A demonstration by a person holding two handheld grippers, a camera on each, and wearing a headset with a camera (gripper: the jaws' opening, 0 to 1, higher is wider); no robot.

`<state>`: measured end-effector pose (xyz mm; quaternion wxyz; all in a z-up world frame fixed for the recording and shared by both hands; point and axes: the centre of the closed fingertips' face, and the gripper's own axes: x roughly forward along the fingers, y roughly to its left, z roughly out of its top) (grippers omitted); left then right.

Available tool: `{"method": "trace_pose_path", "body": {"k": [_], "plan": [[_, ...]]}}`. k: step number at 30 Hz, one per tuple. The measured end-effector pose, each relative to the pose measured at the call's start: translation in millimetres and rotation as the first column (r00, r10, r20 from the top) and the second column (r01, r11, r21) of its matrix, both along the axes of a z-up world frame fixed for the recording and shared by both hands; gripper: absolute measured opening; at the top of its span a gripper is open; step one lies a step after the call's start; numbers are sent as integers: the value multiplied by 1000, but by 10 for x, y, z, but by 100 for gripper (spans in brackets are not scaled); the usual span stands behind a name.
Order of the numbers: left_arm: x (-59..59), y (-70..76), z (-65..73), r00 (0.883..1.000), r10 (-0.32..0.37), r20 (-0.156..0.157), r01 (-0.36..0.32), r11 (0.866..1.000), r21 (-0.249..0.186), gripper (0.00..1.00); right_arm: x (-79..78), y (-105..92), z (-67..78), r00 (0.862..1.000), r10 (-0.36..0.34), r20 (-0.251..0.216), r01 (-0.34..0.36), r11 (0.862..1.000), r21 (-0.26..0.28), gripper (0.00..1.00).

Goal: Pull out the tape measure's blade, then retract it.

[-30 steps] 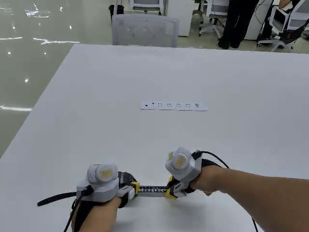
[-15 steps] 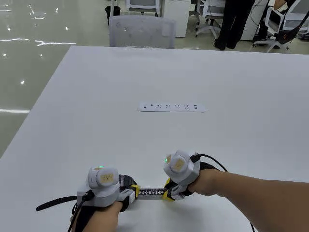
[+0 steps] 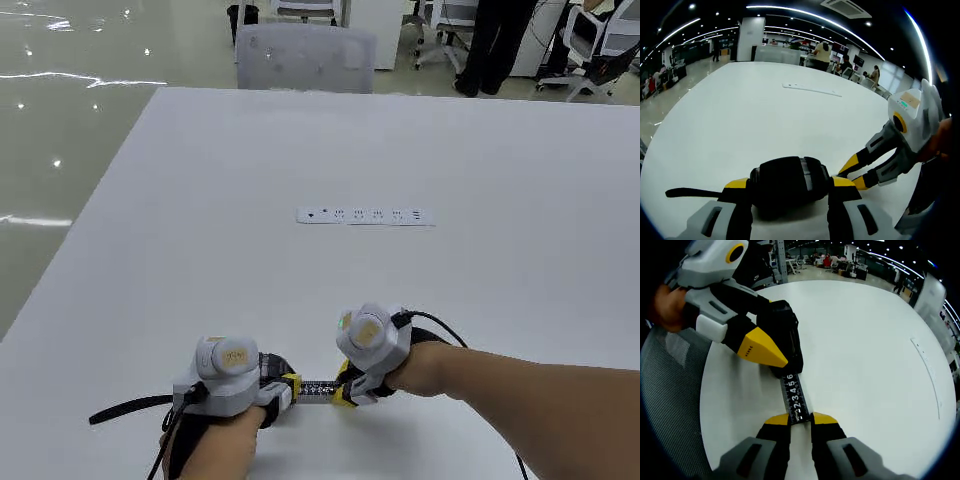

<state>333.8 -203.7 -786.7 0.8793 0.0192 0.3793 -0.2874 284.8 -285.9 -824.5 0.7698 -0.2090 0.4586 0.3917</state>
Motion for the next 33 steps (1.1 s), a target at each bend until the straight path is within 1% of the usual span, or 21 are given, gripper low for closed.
{"method": "trace_pose_path", "body": {"k": [3,8,9,11,13,17,21,25,30,33], "plan": [[-2,3,1,1000,0,-2,0,1000,0,57,16,40,8,1000,-9,-1,9,1000,12,14],[-2,5,-2,1000,0,-5,0,1000,-4,57,37,83,11,1000,1,-3,-1,1000,12,14],[-4,9,0,1000,-1,-6,1,1000,-5,57,53,109,3,1000,1,0,-1,1000,18,14],[-3,10,-1,1000,-2,-7,2,1000,-5,57,75,173,3,1000,-23,-6,23,999,44,14],[-4,9,-3,1000,-3,-9,3,1000,-4,57,100,240,-5,1000,-8,10,8,999,38,14],[1,13,-2,1000,-4,-12,4,1000,-4,57,137,317,-8,1000,19,11,-19,1000,24,14],[3,14,1,1000,-6,-15,6,1000,-6,57,153,365,9,1000,12,6,-13,999,39,14],[7,14,-2,1000,-8,-16,8,1000,-5,57,186,435,6,1000,23,12,-23,999,43,14],[5,14,0,1000,-15,-19,14,1000,-6,57,180,434,17,999,40,13,-41,998,46,14],[3,15,3,1000,-21,-17,21,1000,-8,57,188,471,14,999,45,16,-45,998,48,14]]}}
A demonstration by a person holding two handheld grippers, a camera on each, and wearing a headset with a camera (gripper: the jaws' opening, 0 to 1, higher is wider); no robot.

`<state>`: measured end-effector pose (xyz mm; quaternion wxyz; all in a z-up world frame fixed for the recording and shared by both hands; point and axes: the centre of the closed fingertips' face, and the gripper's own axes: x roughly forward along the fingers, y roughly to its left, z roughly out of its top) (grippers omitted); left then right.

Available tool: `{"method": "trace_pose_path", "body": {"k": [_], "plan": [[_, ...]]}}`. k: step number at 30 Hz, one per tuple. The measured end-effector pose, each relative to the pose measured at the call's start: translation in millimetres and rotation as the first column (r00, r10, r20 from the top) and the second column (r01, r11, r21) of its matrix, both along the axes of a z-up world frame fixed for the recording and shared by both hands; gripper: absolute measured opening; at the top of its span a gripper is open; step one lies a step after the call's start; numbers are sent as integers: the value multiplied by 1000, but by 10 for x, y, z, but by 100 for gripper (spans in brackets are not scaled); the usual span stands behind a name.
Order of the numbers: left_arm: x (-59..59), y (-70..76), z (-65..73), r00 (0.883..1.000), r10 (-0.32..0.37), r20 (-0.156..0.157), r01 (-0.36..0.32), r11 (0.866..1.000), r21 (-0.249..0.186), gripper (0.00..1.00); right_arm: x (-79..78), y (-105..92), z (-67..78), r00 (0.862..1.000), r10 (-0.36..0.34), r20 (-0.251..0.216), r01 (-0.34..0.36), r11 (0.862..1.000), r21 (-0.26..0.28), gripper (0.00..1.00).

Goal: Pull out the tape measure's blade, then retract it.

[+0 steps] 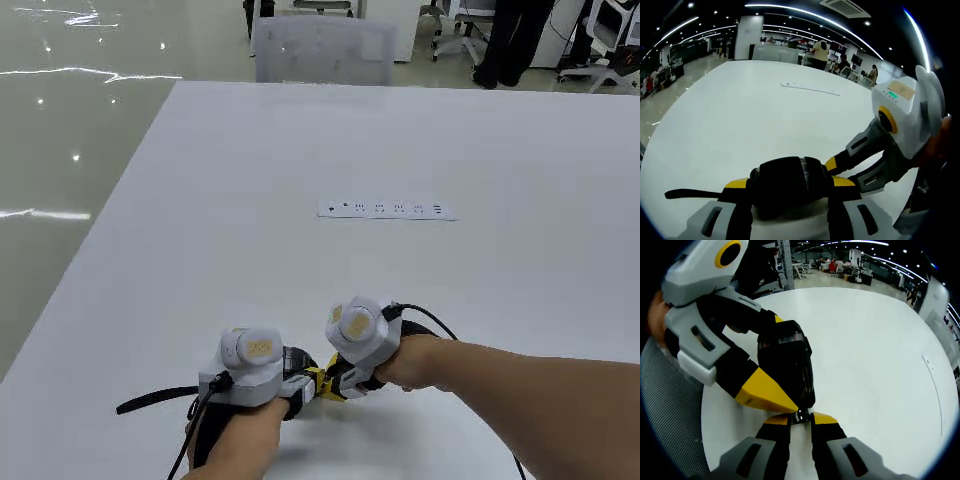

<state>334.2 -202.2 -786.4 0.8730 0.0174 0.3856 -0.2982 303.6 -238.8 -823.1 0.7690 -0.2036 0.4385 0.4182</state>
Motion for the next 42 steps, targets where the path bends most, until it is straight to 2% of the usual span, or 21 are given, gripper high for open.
{"method": "trace_pose_path", "body": {"k": [1,8,11,25,28,36,42], "plan": [[-2,0,1,1000,-4,1,4,1000,1,57,-9,-6,6,1000,19,6,-19,1000,-12,14],[-12,-3,3,1000,-10,-4,10,1000,2,57,-27,-15,25,1000,28,9,-28,1000,-14,14],[-17,-5,9,1000,-14,1,14,1000,7,57,-35,-10,28,997,75,35,-74,997,-25,15],[-18,-9,9,1000,-18,-2,18,1000,2,57,-31,-11,15,998,60,24,-59,998,-20,14],[-15,-7,8,1000,-19,-1,19,1000,1,57,-20,-1,5,997,76,25,-75,997,-29,14],[-15,-9,3,1000,-23,-7,23,1000,1,58,-36,4,13,995,90,37,-89,996,-31,15],[-20,-15,1,1000,-26,-3,26,1000,-1,58,-39,-9,12,996,74,50,-74,997,-16,15]]}}
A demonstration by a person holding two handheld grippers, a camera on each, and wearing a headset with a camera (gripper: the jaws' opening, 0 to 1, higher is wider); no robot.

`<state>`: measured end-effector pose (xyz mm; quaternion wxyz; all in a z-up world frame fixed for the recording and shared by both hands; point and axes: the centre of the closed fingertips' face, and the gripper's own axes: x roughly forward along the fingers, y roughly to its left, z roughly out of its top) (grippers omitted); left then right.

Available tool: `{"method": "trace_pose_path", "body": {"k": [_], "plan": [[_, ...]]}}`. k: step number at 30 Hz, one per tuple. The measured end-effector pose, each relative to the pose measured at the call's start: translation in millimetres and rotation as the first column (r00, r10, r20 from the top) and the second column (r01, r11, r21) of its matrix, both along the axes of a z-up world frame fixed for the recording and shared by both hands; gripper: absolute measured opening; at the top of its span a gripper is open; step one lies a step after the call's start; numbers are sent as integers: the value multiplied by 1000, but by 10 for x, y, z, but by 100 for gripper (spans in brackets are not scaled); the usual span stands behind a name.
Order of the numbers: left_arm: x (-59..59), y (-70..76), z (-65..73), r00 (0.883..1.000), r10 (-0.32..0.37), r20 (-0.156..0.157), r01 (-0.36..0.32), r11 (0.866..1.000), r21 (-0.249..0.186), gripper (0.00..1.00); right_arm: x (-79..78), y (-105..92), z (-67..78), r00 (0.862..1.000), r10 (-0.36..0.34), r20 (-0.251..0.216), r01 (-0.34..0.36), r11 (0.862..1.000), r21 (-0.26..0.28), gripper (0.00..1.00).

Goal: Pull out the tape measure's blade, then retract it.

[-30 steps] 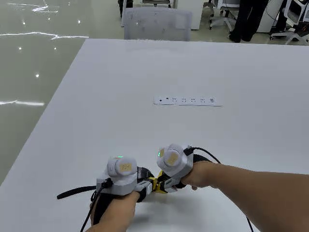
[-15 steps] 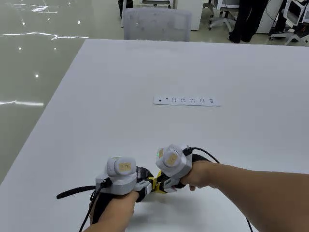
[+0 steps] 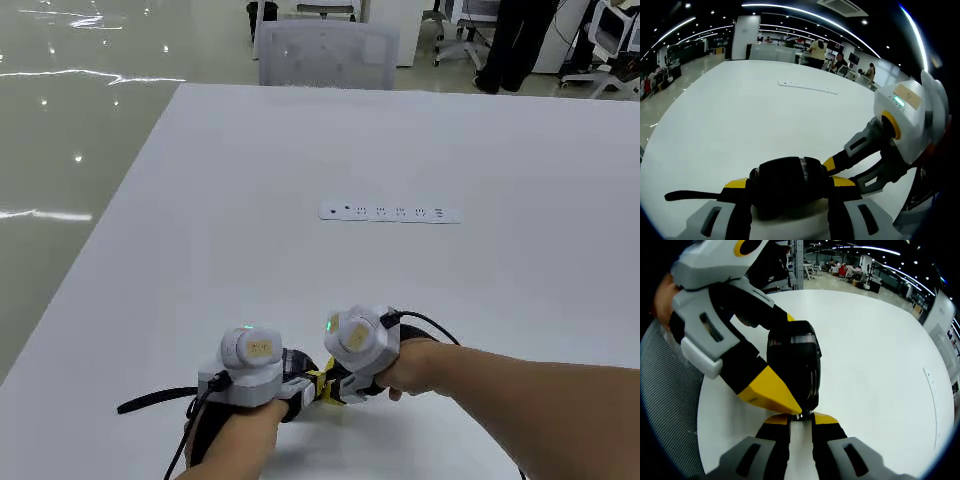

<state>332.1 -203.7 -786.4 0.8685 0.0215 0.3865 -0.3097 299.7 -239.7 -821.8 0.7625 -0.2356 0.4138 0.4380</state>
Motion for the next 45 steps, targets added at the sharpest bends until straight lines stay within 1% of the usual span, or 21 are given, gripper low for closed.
{"method": "trace_pose_path", "body": {"k": [7,11,14,15,17,18,21,22,24,26,28,29,30,31,32,33,35,37,39,40,45], "plan": [[4,-1,-3,1000,-10,-5,10,1000,-2,59,3,8,-3,1000,3,11,-3,1000,-4,15],[-2,2,2,1000,-21,7,22,999,-25,59,-1,7,-1,1000,-8,8,8,1000,-7,15],[-6,6,11,999,-45,-8,45,998,-34,59,8,-8,0,1000,-29,10,29,999,-13,16],[-7,8,25,998,-59,-3,59,998,-39,59,27,-23,-2,999,-45,15,46,999,-16,18],[7,33,60,995,-95,30,97,995,-35,60,26,-63,9,997,-69,22,69,997,-14,21],[8,57,62,995,-96,25,96,995,-37,61,13,-80,15,997,-74,23,75,997,-10,22],[-3,108,71,994,-104,-23,101,991,-91,63,-52,-156,24,995,-98,13,98,995,-8,27],[19,156,74,994,-111,-24,108,990,-94,63,-72,-199,27,994,-109,10,109,994,-13,28],[88,229,119,993,-118,25,120,988,-101,70,-98,-257,66,991,-130,11,131,991,-11,31],[91,278,141,991,-129,20,131,985,-113,79,-107,-291,126,987,-157,18,157,988,5,34],[75,273,221,985,-170,39,174,969,-174,86,-132,-331,182,985,-173,24,173,985,18,37],[42,319,220,982,-190,19,190,967,-167,87,-158,-348,207,984,-176,29,176,984,25,39],[37,334,247,978,-205,31,208,963,-173,87,-189,-366,231,984,-177,32,177,984,24,41],[62,350,285,976,-210,61,217,960,-178,91,-210,-358,276,982,-182,42,180,983,44,44],[85,365,349,967,-231,107,248,952,-181,97,-240,-354,332,978,-206,46,202,976,81,48],[78,404,366,963,-243,116,260,950,-170,100,-273,-389,349,975,-217,47,213,974,84,53],[56,487,409,944,-290,159,311,942,-128,100,-345,-456,420,969,-237,70,229,967,107,56],[-6,564,431,925,-334,180,353,932,-85,100,-417,-558,454,960,-266,85,255,960,118,59],[-65,655,383,914,-370,163,382,923,-43,100,-488,-644,517,948,-303,96,288,947,143,60],[-77,664,414,911,-372,177,386,921,-49,100,-512,-677,539,942,-320,99,303,940,155,60],[-96,759,526,915,-356,188,376,923,-81,100,-661,-923,653,908,-401,121,373,906,200,64]]}}
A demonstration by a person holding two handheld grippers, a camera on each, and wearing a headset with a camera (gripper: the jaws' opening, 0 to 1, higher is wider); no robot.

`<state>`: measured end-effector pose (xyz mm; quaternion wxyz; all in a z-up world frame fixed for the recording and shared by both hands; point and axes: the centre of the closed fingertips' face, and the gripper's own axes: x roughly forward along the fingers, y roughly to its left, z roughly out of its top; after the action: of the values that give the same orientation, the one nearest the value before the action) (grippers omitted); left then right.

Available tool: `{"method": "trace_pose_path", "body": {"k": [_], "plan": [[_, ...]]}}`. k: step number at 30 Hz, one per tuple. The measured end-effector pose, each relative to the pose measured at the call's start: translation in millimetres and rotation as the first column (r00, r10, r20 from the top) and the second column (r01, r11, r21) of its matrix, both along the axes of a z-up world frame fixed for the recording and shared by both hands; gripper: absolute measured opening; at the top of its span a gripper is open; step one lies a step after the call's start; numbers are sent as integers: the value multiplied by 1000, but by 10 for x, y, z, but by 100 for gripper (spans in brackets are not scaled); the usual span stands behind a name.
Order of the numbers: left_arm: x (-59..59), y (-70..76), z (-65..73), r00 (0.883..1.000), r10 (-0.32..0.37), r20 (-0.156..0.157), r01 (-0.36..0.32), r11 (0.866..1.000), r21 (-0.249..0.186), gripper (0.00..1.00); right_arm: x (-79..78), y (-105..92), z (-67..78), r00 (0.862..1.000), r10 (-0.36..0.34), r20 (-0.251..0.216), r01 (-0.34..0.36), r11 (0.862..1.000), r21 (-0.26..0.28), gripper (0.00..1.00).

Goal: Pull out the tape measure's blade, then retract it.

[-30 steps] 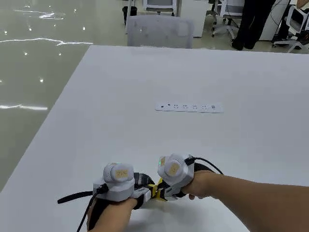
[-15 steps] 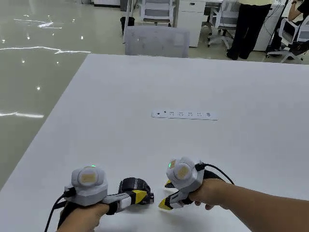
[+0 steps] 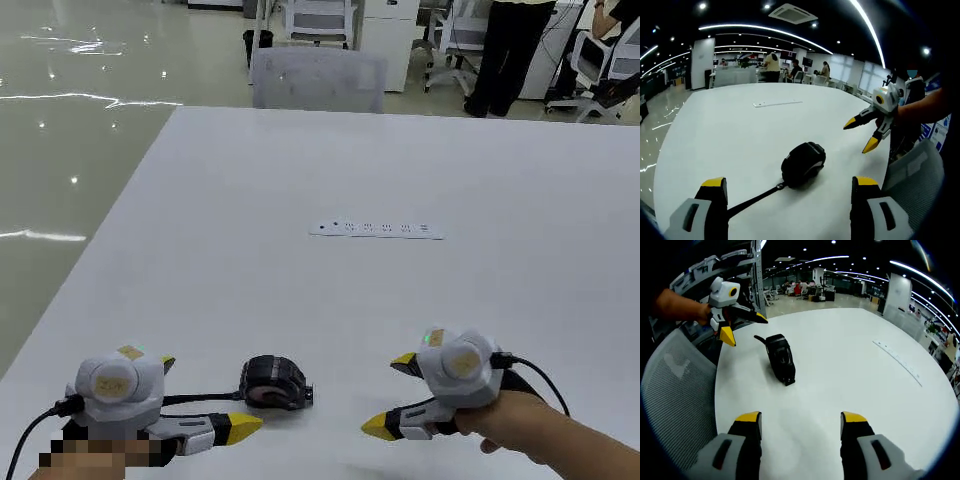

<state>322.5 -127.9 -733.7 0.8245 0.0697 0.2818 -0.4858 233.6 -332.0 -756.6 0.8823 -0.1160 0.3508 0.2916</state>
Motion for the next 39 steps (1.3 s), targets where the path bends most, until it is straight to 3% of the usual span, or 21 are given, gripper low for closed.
{"method": "trace_pose_path", "body": {"k": [2,5,7,9,12,20,22,26,29,32,36,37,39], "plan": [[-44,10,55,998,-44,44,43,999,17,100,-76,-98,67,999,-31,22,31,999,12,65],[-87,68,93,998,-54,43,54,999,3,100,-214,-234,177,996,-69,57,68,997,21,68],[-110,112,163,998,-53,46,55,998,-42,100,-316,-347,217,992,-98,75,96,995,30,69],[-164,154,182,998,-64,26,65,997,-47,100,-378,-405,277,986,-126,106,120,991,60,71],[-214,244,183,996,-81,49,81,997,-14,100,-590,-525,292,982,-156,104,149,987,64,72],[-252,432,308,997,-53,52,55,998,-34,100,-926,-741,360,973,-204,109,199,978,54,79],[-268,457,351,996,-54,72,57,998,-40,100,-1018,-805,355,970,-221,105,216,975,52,82],[-330,504,366,996,-61,57,64,997,-46,100,-1184,-939,369,956,-271,112,267,962,49,87],[-380,578,362,996,-63,66,66,997,-41,100,-1322,-1025,352,943,-306,128,305,952,33,91],[-404,633,352,996,-62,64,65,997,-36,100,-1430,-1058,336,943,-305,135,306,952,18,98],[-455,688,345,995,-69,69,71,997,-30,100,-1563,-1151,389,936,-325,134,325,945,19,100],[-488,696,332,996,-71,51,73,997,-34,100,-1602,-1182,403,934,-330,135,331,944,18,100],[-517,708,311,996,-73,50,75,997,-33,100,-1663,-1231,431,931,-338,141,340,940,12,100]]}}
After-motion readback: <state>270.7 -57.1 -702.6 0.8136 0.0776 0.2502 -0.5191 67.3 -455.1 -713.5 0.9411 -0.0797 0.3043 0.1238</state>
